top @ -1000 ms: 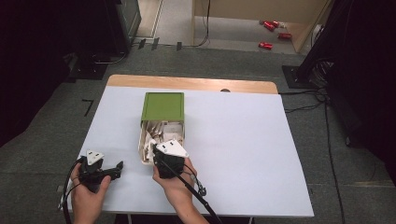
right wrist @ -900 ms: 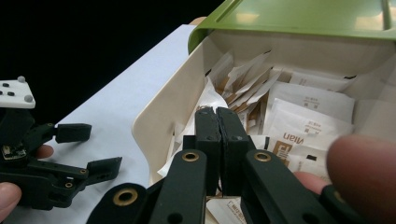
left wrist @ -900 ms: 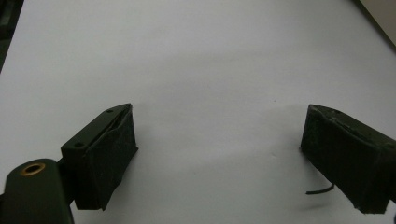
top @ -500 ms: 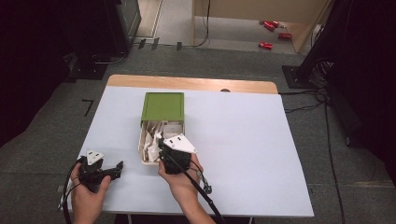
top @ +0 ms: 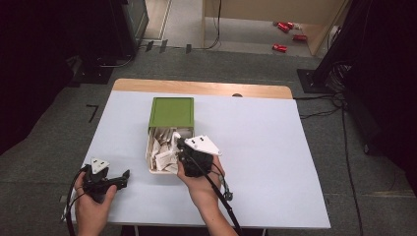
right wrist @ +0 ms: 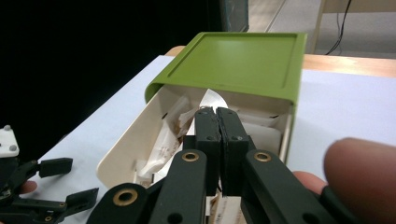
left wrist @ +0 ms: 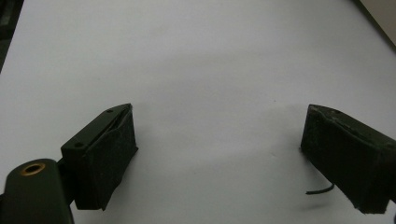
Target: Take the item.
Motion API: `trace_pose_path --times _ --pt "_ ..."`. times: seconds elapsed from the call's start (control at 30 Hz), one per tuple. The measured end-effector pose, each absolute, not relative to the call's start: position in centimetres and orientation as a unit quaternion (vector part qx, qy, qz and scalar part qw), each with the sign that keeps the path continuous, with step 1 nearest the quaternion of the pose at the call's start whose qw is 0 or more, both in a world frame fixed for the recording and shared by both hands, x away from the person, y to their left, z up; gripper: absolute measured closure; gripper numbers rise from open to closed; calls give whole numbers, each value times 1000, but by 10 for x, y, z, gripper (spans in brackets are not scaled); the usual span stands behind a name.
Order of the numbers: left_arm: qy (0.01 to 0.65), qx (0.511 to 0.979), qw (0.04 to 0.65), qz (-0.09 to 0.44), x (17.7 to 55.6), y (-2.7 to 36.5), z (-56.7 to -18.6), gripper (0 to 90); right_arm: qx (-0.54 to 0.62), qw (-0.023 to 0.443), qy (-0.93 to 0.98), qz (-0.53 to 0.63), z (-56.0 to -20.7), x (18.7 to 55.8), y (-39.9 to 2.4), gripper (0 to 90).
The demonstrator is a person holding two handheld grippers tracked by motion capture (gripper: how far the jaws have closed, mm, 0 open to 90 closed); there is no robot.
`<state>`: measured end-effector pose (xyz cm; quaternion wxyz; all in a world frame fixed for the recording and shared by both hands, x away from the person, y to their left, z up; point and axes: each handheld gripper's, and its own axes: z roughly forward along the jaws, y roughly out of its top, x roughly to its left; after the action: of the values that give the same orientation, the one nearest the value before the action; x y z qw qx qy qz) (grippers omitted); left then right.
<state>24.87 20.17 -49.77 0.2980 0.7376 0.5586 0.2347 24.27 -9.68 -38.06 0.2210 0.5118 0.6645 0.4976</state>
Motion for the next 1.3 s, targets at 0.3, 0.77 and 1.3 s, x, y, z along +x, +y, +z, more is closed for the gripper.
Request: trace_pose_path --times 0.3,0.77,1.3 --pt "558 739 297 234 249 202 -498 109 523 231 652 498 -373 244 -115 900" --pt "558 739 297 234 249 202 -497 109 545 245 636 489 -377 246 -145 900" --pt "557 739 297 235 249 202 -498 109 570 257 625 467 -400 250 -174 899"
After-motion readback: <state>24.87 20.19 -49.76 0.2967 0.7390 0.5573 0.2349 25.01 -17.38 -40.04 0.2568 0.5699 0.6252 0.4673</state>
